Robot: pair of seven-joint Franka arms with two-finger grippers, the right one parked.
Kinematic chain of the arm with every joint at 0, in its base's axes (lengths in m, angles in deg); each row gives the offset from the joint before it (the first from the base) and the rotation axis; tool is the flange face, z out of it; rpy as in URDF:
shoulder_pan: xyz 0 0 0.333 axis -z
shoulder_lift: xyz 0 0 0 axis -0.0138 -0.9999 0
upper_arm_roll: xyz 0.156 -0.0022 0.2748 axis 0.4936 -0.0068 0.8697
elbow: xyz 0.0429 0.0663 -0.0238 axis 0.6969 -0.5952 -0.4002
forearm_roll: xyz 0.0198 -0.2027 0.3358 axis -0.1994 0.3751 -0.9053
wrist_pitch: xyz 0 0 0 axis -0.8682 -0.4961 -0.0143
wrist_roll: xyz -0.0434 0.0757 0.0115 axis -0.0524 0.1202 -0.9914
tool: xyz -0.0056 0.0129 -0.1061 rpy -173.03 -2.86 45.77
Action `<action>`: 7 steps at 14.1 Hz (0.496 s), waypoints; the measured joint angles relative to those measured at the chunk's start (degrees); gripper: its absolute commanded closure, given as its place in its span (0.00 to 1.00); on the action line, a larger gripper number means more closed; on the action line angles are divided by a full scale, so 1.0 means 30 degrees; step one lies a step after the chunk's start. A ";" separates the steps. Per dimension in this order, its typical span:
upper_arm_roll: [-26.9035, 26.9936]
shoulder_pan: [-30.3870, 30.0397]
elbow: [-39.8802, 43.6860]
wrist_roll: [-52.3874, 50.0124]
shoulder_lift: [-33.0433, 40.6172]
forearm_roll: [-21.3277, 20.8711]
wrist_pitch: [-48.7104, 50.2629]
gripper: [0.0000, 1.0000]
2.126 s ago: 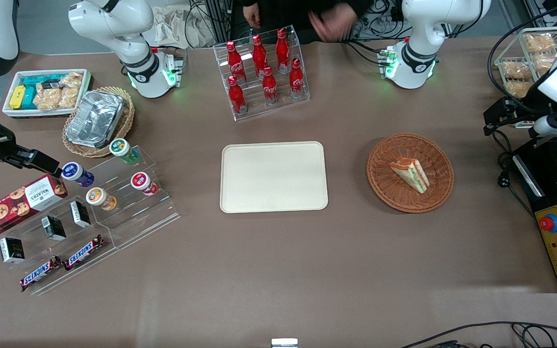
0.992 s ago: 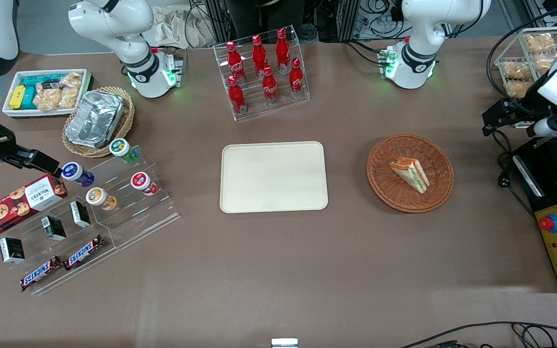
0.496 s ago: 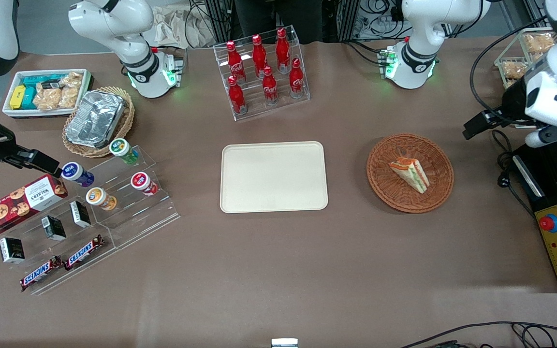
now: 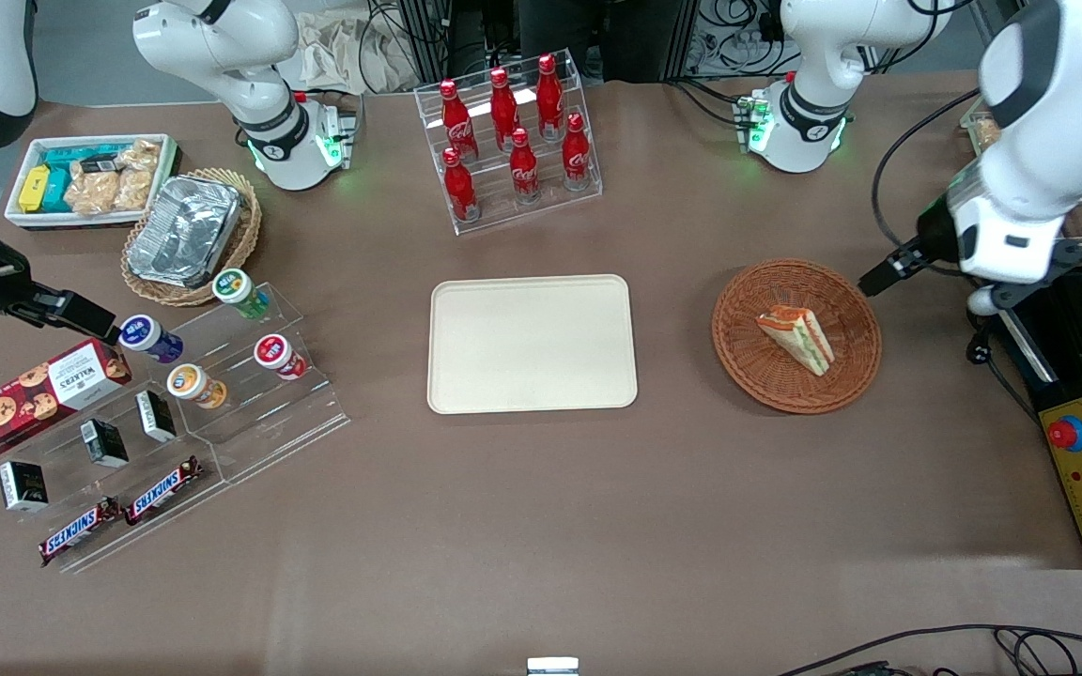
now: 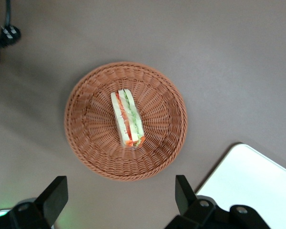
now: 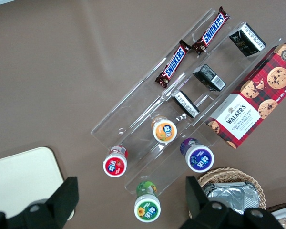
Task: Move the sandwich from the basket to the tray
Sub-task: 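Move the open left gripper over the sandwich in the wicker basket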
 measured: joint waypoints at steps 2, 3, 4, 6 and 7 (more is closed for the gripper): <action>-0.0012 0.0442 -0.2179 -0.1163 0.0341 -0.0089 -0.1811 0.00; -0.0021 0.0578 -0.3213 -0.1672 0.0458 -0.0114 -0.2779 0.00; -0.0020 0.0646 -0.4226 -0.2038 0.0537 -0.0128 -0.3849 0.00; -0.0018 0.0664 -0.5991 -0.2639 0.0534 -0.0135 -0.5860 0.00; -0.0017 0.0664 -0.6586 -0.2961 0.0472 -0.0135 -0.6482 0.00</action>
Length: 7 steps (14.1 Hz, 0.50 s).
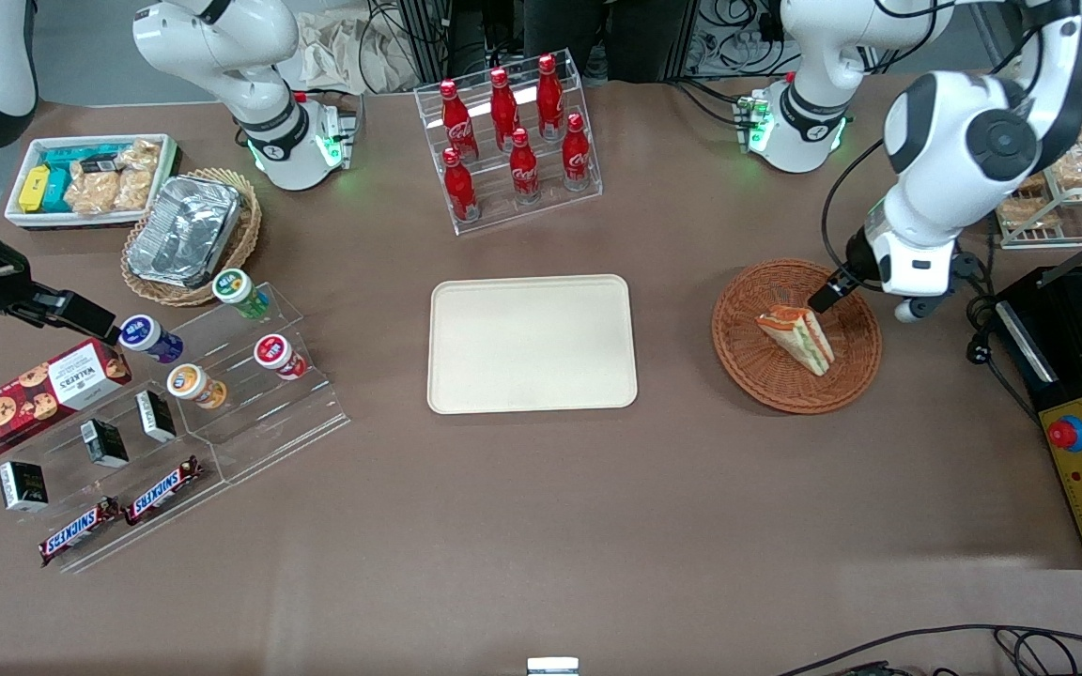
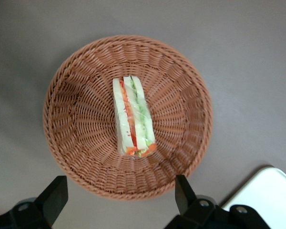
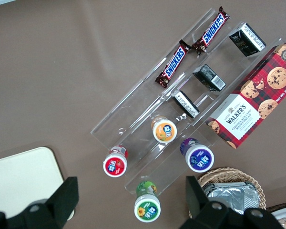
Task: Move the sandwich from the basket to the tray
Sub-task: 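Move the open left gripper over the sandwich in the wicker basket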
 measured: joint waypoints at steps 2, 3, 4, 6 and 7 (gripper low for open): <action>0.0000 0.0002 -0.0531 -0.0347 -0.0315 -0.0001 -0.0569 0.00; 0.0000 0.0002 -0.0609 -0.0420 -0.0590 -0.0002 -0.0841 0.00; 0.0000 0.0003 -0.0635 -0.0471 -0.0930 -0.0002 -0.1117 0.00; 0.0000 0.0006 -0.0718 -0.0521 -0.1661 -0.0025 -0.1845 0.00; 0.0000 0.0006 -0.0819 -0.0542 -0.1988 -0.0108 -0.2334 0.00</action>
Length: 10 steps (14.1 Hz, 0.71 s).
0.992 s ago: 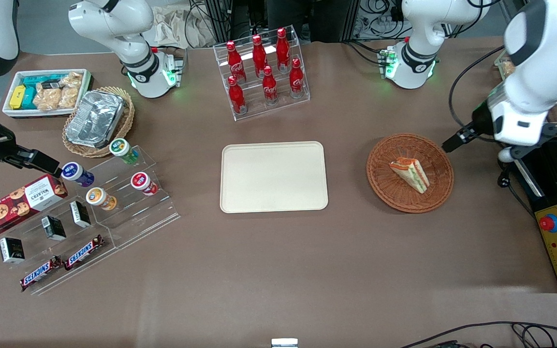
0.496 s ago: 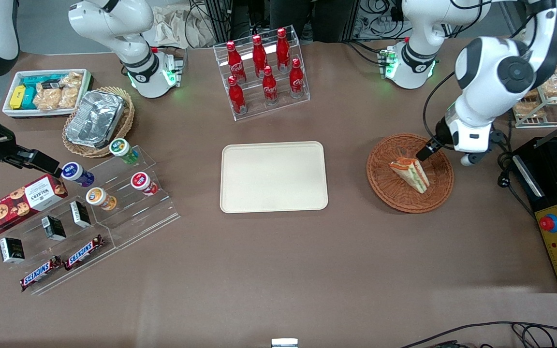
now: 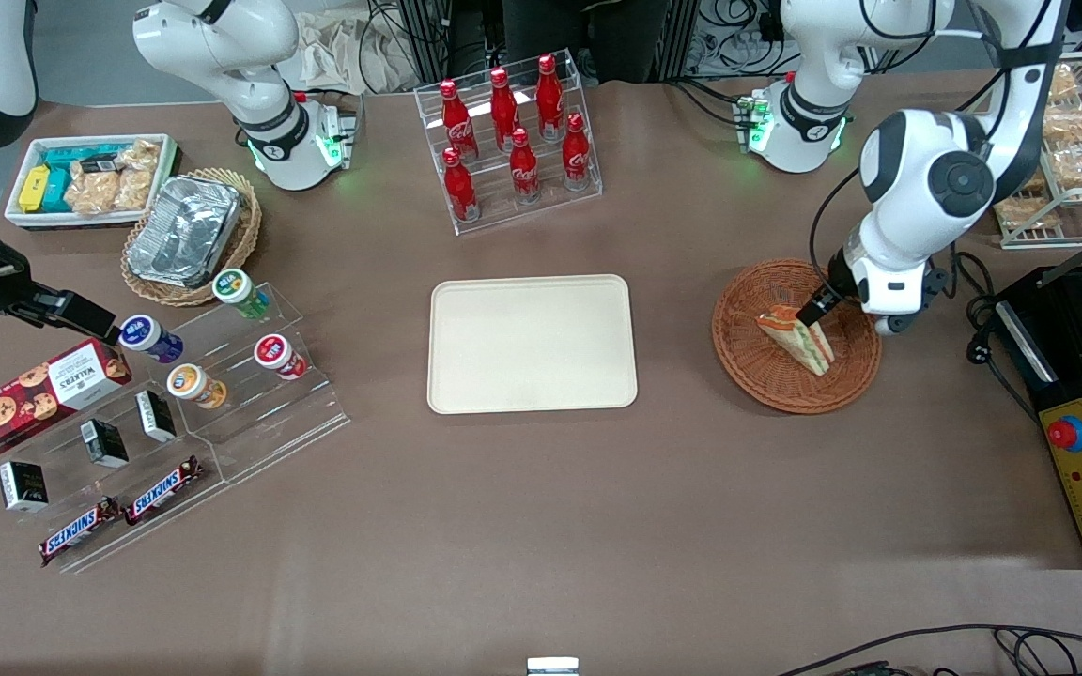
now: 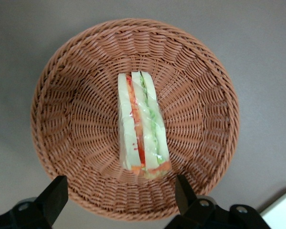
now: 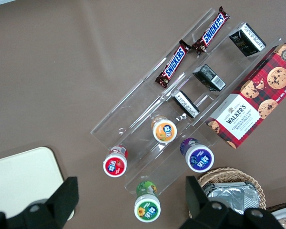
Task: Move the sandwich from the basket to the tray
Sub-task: 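Move the open left gripper over the sandwich in the wicker basket, then lower the left gripper and close it on the wrapped sandwich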
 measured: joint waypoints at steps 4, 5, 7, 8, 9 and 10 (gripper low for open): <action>0.0000 0.0024 -0.0485 -0.0647 -0.1075 -0.0181 -0.1775 0.00; 0.0000 0.0071 -0.0490 -0.0726 -0.1261 -0.0183 -0.1944 0.00; -0.0002 0.0196 -0.0565 -0.1013 -0.1571 -0.0187 -0.2494 0.00; -0.0003 0.0230 -0.0709 -0.1119 -0.1719 -0.0194 -0.2904 0.00; -0.0003 0.0234 -0.0951 -0.1151 -0.1863 -0.0196 -0.3381 0.00; -0.0003 0.0234 -0.1255 -0.1162 -0.2022 -0.0197 -0.3943 0.01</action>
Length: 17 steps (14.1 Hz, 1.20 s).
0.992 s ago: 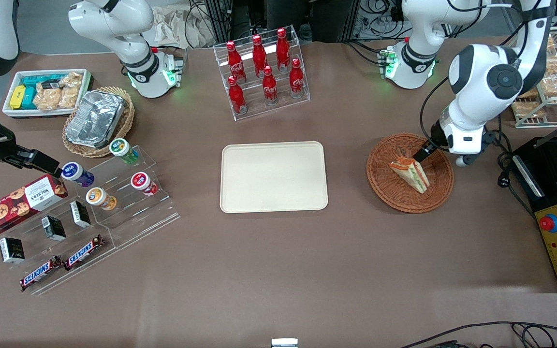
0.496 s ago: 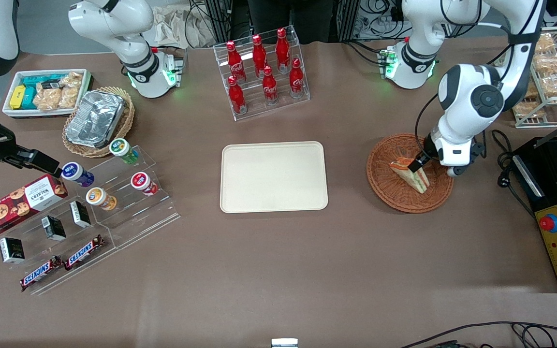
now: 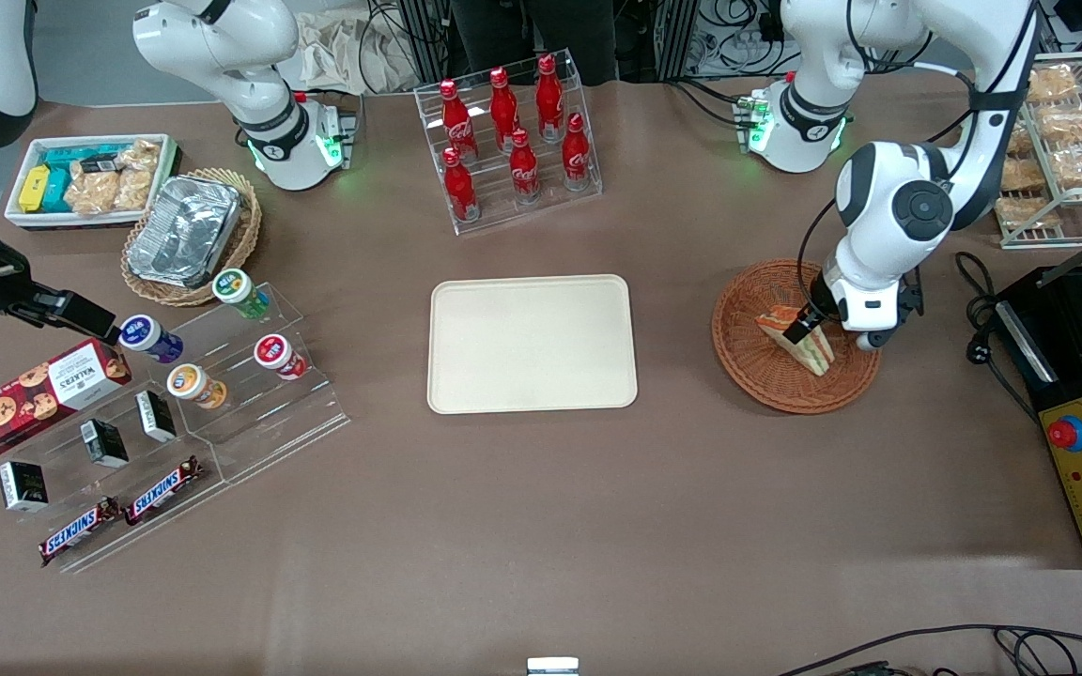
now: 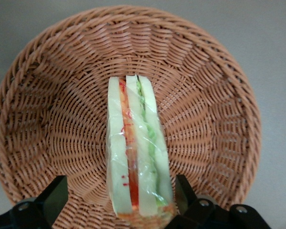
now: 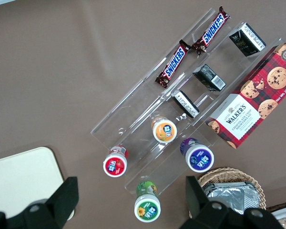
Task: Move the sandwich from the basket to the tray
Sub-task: 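Lower the left gripper and close it on the wrapped sandwich, then lift the sandwich and carry it toward the cream tray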
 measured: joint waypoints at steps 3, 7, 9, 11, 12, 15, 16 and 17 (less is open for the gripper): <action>0.0000 0.0000 -0.0459 -0.0016 -0.0480 0.0000 -0.0929 0.79; -0.0001 0.0001 -0.0368 -0.0040 -0.0561 -0.0001 -0.1238 1.00; 0.0006 -0.0002 -0.0085 -0.0031 -0.0441 -0.0032 -0.1155 1.00; 0.0006 -0.0002 0.0710 0.0159 -0.0104 -0.0090 -0.0101 1.00; 0.0006 -0.0002 0.1500 0.0410 0.0179 -0.0107 0.1194 1.00; -0.0038 0.0013 0.5448 0.1701 0.1011 -0.0111 0.7188 1.00; -0.0137 0.0018 0.6875 0.2249 0.1157 -0.0107 0.8815 1.00; -0.0317 0.0021 0.8080 0.2749 0.1234 -0.0107 0.9976 1.00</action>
